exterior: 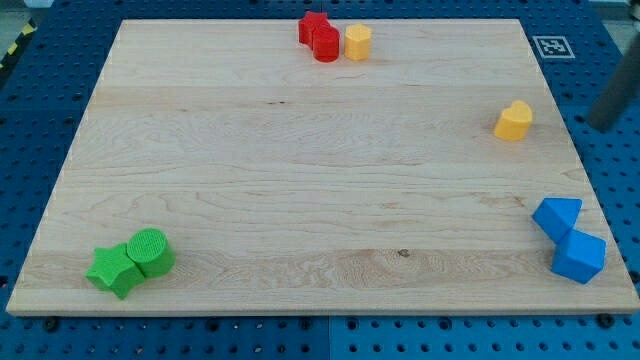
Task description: Push the yellow heart to the group of blocks
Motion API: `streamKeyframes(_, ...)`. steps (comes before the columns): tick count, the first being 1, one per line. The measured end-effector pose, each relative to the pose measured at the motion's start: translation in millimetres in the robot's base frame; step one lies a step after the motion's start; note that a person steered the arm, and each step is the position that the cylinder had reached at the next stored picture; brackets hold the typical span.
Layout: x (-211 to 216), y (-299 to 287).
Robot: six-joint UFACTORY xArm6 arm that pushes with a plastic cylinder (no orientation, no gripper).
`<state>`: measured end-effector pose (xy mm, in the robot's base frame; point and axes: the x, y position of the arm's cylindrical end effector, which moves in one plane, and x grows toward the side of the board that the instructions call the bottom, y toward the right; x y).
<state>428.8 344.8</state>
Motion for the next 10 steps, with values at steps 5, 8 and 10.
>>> streamKeyframes(5,14,-87)
streamKeyframes(8,-29,-125)
streamKeyframes(10,-59,-168)
